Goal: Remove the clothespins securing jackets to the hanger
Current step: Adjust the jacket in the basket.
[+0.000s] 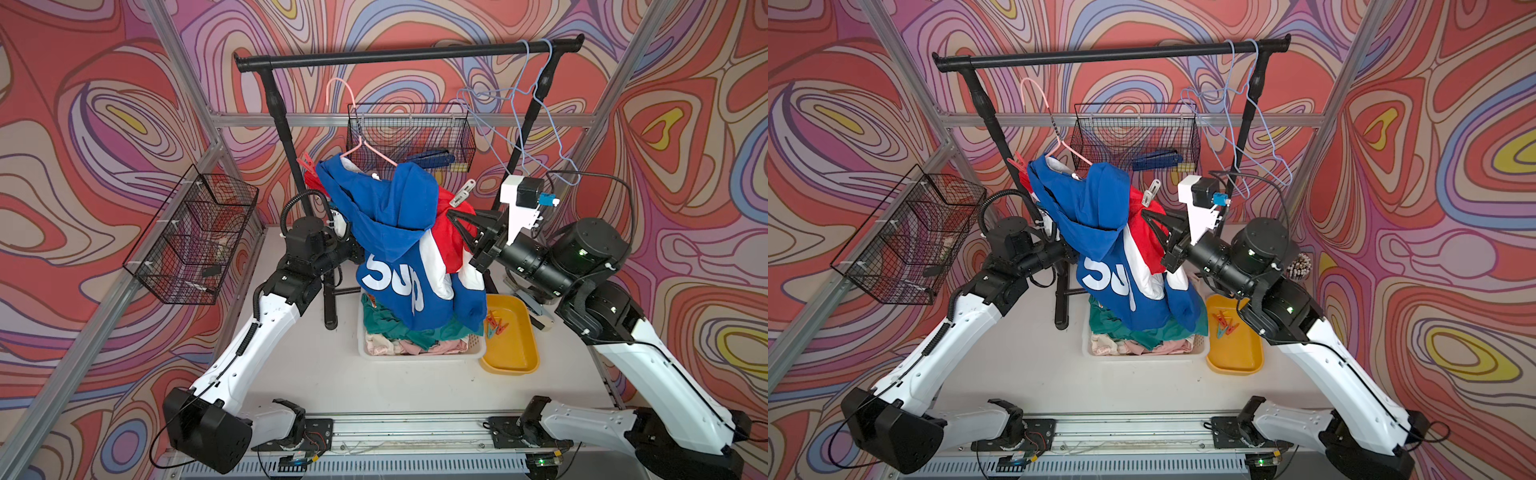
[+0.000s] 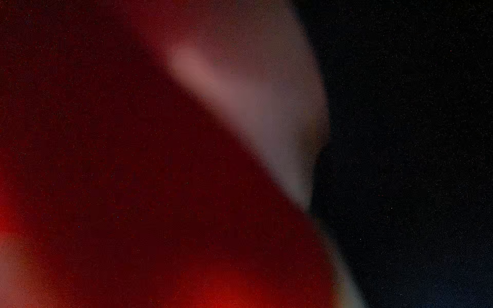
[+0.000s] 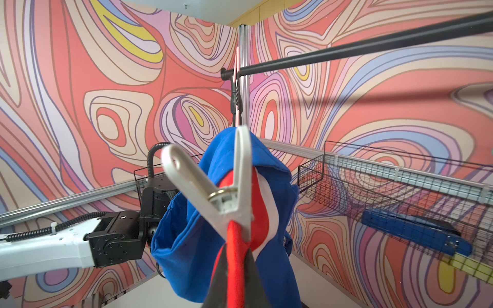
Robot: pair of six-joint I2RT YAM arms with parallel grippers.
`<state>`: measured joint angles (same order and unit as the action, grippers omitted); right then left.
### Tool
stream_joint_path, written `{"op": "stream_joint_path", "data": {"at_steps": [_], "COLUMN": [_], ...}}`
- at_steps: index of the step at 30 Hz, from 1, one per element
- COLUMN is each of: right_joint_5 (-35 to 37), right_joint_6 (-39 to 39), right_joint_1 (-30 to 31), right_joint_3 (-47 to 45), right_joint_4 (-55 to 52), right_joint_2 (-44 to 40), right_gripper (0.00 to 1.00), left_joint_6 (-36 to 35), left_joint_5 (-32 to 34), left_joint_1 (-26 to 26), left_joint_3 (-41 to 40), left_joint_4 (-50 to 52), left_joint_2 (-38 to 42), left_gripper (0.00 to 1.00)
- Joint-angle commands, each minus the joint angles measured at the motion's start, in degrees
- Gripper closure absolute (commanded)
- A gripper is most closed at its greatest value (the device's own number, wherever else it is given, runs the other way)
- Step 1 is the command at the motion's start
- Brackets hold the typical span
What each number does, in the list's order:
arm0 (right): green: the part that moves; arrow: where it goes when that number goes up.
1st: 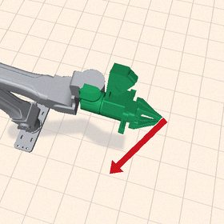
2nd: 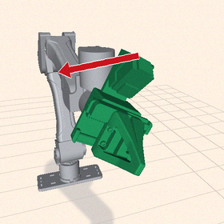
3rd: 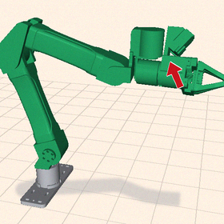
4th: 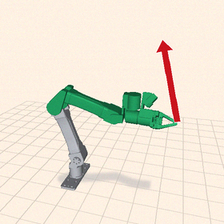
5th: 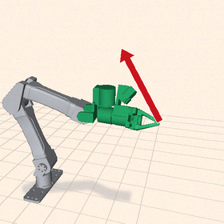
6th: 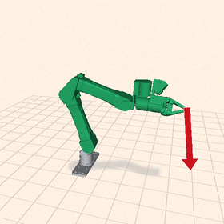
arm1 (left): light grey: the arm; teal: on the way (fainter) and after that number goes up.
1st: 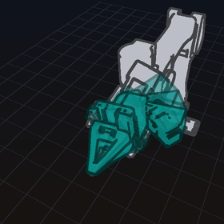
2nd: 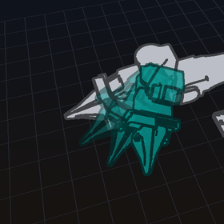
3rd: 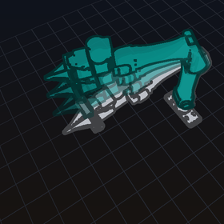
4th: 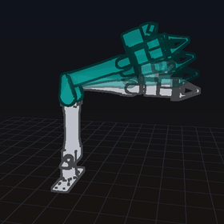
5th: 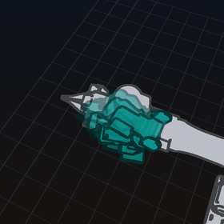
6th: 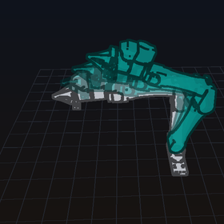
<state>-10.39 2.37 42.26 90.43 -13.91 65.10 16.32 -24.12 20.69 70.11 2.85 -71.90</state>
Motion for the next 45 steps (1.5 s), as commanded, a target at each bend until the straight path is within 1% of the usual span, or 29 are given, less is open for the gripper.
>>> {"op": "stream_joint_path", "data": {"at_steps": [1,6,9,17,21,24,31,37,45], "right_joint_5": [-5.4,-14.7,-19.6,-24.9,-27.4,-28.0,-25.7,-24.8,-24.2], "right_joint_6": [3.5,12.1,15.2,18.6,18.8,18.6,18.3,19.0,18.9], "right_joint_1": [-2.0,-11.4,-15.4,-18.8,-20.2,-20.5,-21.6,-21.9,-22.0], "right_joint_3": [-2.4,-10.3,-13.4,-22.9,-25.4,-28.6,-38.0,-45.0,-49.8], "right_joint_4": [8.6,15.9,19.1,25.8,26.1,25.6,23.5,22.4,20.1], "right_joint_2": [0.8,-0.3,0.6,-0.2,-0.6,-2.2,-9.4,-13.3,-15.7], "right_gripper": [1.0,1.0,1.0,1.0,1.0,1.0,1.0,1.0,1.0], "left_joint_6": [0.8,0.6,1.2,2.2,3.3,4.0,6.0,8.6,12.2], "left_joint_5": [0.0,0.4,1.1,4.1,5.7,6.6,8.5,10.3,14.6], "left_joint_1": [1.0,2.4,3.5,8.8,11.7,13.5,16.5,18.6,20.4], "left_joint_3": [-2.6,-5.8,-7.7,-11.6,-13.4,-14.2,-17.2,-20.3,-25.9], "left_joint_4": [2.4,3.8,3.6,3.1,1.6,0.6,-3.3,-9.7,-18.3], "left_joint_2": [1.8,3.3,3.8,3.4,1.5,0.1,-3.5,-8.5,-13.8], "left_gripper": [1.0,1.0,1.0,1.0,1.0,1.0,1.0,1.0,1.0]}}
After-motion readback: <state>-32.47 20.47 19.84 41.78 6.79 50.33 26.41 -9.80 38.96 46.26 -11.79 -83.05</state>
